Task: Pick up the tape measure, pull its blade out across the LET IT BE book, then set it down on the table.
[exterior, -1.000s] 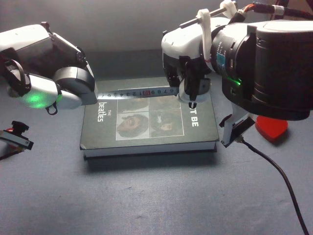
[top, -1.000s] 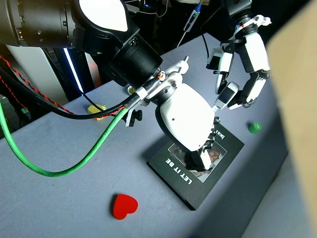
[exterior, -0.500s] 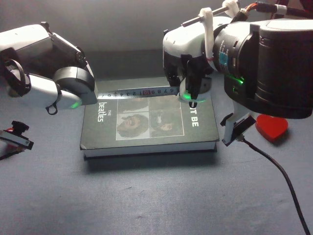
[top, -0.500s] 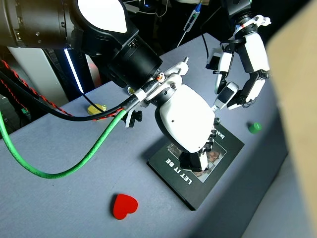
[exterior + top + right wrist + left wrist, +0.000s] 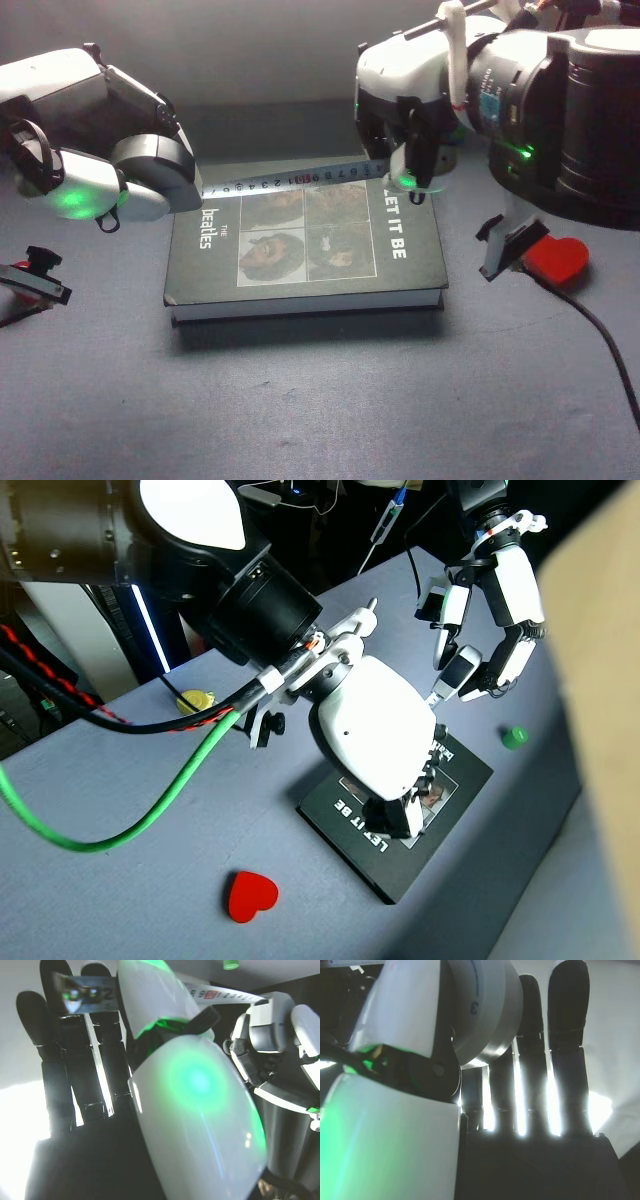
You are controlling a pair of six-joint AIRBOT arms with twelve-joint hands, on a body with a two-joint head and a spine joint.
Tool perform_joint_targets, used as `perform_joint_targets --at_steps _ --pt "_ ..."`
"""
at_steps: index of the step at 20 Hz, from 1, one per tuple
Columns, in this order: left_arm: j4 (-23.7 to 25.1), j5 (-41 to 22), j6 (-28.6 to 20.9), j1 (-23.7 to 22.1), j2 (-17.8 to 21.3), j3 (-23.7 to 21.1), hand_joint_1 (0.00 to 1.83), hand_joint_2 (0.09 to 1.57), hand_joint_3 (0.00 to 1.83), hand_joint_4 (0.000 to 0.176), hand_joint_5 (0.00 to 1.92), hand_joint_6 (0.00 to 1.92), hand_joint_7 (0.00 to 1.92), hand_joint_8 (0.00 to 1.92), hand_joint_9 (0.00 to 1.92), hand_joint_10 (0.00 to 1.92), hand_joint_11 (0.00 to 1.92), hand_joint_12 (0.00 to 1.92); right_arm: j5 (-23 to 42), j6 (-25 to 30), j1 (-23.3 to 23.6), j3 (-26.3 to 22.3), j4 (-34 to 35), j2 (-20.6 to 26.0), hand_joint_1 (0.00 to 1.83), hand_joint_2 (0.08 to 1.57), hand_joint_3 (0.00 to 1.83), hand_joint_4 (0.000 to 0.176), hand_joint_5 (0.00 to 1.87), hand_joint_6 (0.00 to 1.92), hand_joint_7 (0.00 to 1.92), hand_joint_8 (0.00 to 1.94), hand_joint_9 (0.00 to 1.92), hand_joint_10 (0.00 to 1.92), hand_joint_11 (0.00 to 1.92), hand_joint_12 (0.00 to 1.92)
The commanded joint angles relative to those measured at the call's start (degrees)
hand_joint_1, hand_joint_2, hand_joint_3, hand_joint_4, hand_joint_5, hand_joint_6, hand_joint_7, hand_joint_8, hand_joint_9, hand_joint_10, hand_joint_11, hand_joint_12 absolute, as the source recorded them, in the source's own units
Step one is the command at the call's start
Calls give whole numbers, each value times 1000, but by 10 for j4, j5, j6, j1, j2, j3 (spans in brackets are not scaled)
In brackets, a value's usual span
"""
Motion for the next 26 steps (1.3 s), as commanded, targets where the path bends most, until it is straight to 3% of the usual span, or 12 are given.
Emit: perform_joint_targets --at_steps 1,11,26 --pt "6 -51 -1 -8 0 5 1380 1114 0 0 903 861 999 1004 929 1284 923 1178 -2 -8 4 2 -42 9 1194 1150 0 27 873 1163 968 998 1068 168 585 1266" --pt "7 -58 -1 -8 0 5 1380 1113 0 0 907 848 1008 997 922 1290 920 1182 15 -31 6 0 -28 56 1194 1150 0 25 868 1166 972 998 1058 172 582 1265" --pt "7 -58 -1 -10 0 5 1380 1112 0 0 915 856 1008 988 925 1288 933 1182 38 -47 6 16 -28 87 1193 1151 0 22 862 1162 974 1007 1054 180 581 1263"
